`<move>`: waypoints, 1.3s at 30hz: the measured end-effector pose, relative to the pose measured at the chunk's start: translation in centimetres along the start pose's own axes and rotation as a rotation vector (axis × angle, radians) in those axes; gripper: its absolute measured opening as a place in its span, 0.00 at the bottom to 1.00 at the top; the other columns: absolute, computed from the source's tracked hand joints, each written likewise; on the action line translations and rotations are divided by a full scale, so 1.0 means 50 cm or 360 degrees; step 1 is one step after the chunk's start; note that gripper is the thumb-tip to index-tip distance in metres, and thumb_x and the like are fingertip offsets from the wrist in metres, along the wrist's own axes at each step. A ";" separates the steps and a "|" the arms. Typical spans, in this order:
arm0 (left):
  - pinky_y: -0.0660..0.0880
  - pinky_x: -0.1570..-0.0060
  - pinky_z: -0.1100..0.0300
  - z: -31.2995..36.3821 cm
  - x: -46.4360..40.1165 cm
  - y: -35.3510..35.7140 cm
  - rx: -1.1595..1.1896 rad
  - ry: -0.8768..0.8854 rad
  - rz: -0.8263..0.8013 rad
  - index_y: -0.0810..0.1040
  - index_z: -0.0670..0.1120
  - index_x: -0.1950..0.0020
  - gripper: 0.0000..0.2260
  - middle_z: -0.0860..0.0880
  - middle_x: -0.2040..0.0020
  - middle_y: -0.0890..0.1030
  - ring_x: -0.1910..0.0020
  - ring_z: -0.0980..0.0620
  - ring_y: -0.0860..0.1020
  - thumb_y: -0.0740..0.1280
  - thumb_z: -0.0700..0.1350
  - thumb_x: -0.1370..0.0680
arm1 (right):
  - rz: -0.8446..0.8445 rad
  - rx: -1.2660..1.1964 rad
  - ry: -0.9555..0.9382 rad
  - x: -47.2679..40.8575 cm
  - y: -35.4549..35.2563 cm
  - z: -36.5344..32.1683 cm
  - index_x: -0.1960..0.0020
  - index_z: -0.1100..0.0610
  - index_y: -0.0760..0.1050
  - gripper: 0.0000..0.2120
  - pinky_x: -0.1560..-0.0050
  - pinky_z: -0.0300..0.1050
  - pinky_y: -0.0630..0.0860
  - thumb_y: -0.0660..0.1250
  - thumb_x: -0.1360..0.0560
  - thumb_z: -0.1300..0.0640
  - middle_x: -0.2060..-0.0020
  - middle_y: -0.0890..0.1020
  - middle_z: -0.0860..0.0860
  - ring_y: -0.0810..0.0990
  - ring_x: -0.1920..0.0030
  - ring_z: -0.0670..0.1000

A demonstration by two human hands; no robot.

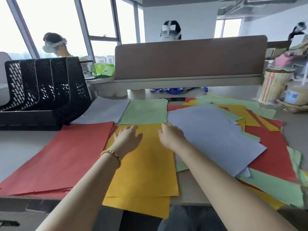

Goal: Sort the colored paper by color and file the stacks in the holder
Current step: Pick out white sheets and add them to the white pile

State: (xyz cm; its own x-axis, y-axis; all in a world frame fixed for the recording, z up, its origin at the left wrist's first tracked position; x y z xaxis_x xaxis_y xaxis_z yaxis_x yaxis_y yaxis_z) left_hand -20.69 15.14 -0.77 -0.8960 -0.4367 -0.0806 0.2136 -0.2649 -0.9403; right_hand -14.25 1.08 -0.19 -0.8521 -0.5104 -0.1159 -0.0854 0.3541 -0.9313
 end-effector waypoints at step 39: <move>0.65 0.42 0.63 0.339 -0.134 0.178 0.0525 0.0315 -0.0109 0.66 0.46 0.29 0.20 0.45 0.30 0.68 0.34 0.46 0.69 0.60 0.45 0.21 | 0.0518 -0.1254 0.0927 -0.058 -0.183 0.605 0.37 0.62 0.70 0.19 0.49 0.48 0.73 0.67 0.26 0.57 0.43 0.78 0.58 0.78 0.45 0.58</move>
State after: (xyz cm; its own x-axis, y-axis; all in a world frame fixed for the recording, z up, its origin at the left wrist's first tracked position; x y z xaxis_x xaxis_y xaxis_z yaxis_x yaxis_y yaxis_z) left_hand -6.18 1.13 -2.97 -0.9634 -0.2426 -0.1139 0.2356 -0.5640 -0.7914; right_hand 4.62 -24.40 -1.79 -0.9946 0.0861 0.0587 0.0584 0.9272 -0.3700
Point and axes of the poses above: each hand's wrist, its own x-axis away from the middle knuckle, its own y-axis out of the palm, z = x × y, the point moved 3 cm from there along -x, towards the middle knuckle
